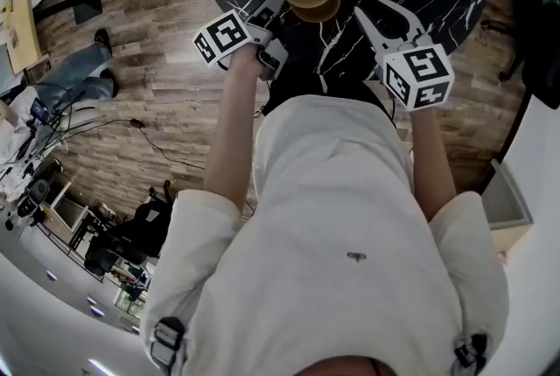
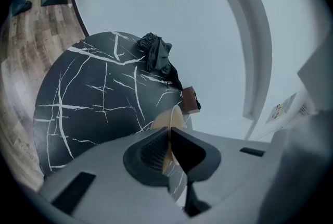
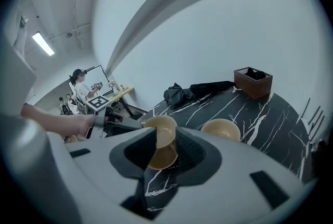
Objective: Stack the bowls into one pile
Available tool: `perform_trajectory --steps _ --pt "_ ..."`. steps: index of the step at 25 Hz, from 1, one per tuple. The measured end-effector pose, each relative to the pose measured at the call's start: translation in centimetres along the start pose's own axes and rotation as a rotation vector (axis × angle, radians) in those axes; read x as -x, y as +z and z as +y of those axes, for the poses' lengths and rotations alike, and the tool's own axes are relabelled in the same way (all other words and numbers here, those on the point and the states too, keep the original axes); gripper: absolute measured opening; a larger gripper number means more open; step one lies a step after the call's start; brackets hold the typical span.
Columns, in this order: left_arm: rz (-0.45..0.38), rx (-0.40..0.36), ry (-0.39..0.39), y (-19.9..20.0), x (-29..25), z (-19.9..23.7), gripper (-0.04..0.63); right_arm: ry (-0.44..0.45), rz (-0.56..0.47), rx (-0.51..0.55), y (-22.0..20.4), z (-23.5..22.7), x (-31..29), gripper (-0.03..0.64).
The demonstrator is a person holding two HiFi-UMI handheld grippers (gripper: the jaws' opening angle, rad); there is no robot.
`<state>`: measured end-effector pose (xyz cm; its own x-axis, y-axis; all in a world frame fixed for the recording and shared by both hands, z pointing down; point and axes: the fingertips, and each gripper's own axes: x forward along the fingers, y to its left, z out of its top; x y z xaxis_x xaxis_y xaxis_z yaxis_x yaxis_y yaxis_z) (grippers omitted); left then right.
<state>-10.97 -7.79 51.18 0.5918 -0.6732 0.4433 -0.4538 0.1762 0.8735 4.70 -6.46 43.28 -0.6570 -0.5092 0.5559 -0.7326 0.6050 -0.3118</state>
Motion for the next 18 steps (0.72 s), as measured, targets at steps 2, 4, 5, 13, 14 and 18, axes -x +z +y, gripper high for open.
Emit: perform_trajectory --steps 2,4,5,13,14,18 --pt "0.019 -0.003 0.004 -0.7 -0.1 0.0 0.017 0.001 -0.004 0.002 0.2 -0.1 0.2 0.118" --pt "0.044 -0.01 0.015 -1.5 0.0 0.1 0.017 0.0 -0.006 0.003 0.3 -0.2 0.3 0.118" --pt "0.057 -0.015 0.021 -1.8 0.0 0.3 0.017 -0.002 -0.006 0.002 0.3 -0.3 0.4 0.117" --pt "0.094 -0.006 0.055 -3.3 -0.2 1.7 0.017 -0.008 -0.004 -0.004 0.0 -0.8 0.5 0.117" --pt "0.098 -0.005 0.059 -3.4 -0.2 1.9 0.017 -0.008 -0.003 -0.005 0.0 -0.8 0.5 0.117" --pt "0.114 -0.004 0.075 -3.9 -0.4 2.4 0.017 -0.011 0.001 -0.013 -0.2 -1.0 0.3 0.117"
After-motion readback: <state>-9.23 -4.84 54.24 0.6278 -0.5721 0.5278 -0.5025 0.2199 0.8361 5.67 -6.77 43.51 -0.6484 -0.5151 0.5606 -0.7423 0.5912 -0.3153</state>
